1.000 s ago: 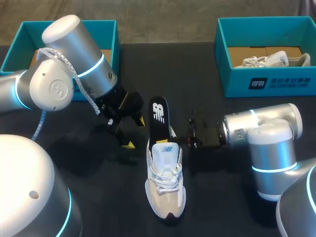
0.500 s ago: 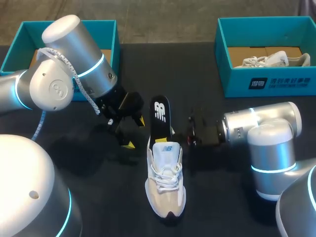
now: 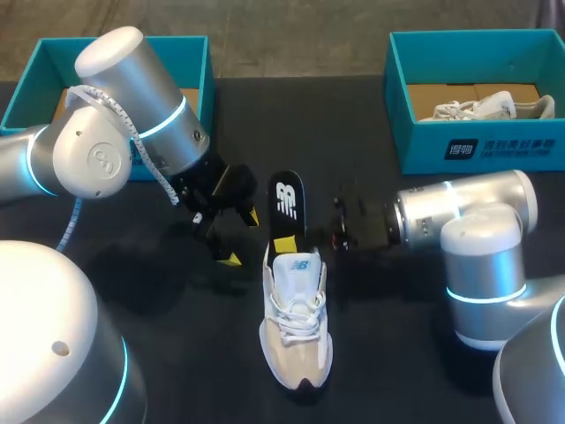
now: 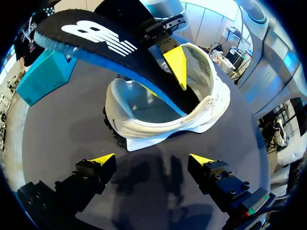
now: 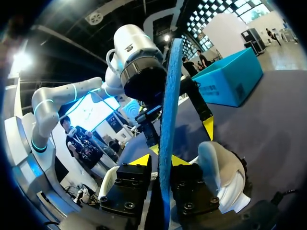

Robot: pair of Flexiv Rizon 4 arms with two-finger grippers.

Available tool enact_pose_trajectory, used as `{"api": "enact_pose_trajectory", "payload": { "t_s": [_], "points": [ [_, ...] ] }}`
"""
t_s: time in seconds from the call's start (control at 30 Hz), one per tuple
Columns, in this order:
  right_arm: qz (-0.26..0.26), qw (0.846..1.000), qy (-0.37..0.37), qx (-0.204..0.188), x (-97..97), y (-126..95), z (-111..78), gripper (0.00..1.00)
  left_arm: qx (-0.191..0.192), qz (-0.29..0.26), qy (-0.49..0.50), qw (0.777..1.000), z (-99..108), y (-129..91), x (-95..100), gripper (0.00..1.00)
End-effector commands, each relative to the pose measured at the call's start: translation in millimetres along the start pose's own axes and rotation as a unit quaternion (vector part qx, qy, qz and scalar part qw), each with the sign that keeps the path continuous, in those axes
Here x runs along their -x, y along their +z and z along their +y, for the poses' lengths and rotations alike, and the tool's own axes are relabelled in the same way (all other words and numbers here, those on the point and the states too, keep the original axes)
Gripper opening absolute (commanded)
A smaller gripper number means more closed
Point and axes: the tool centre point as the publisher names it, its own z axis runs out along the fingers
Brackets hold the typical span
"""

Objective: Take the shoe out of the shoebox, open the shoe tongue, remove and reinsert the insole, then place the shoe into the shoebox

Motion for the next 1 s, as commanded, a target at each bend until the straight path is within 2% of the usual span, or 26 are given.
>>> {"api": "enact_pose_trajectory", "payload": {
  "t_s": [0.03,0.27,0.4,0.63,1.0],
  "points": [
    [0.001,1.0,-0.001,0.002,1.7,0.9,4.2,0.23,0.001,0.0,0.0,1.0,-0.1,0.2,-0.3,1.0],
    [-0.001,1.0,-0.006,0.014,2.4,-3.0,9.9,0.18,0.001,0.0,0.0,1.0,-0.1,0.2,-0.3,1.0],
    [0.001,1.0,-0.005,0.021,4.1,-3.8,10.7,0.0,0.001,0.0,0.0,1.0,-0.1,0.2,-0.3,1.0],
    [0.001,1.0,-0.003,0.023,6.6,-2.7,10.9,0.0,0.001,0.0,0.0,1.0,-0.1,0.2,-0.3,1.0],
    [0.005,1.0,0.01,0.009,8.5,-0.9,0.8,0.0,0.001,0.0,0.0,1.0,-0.1,0.2,-0.3,1.0]
  ]
}}
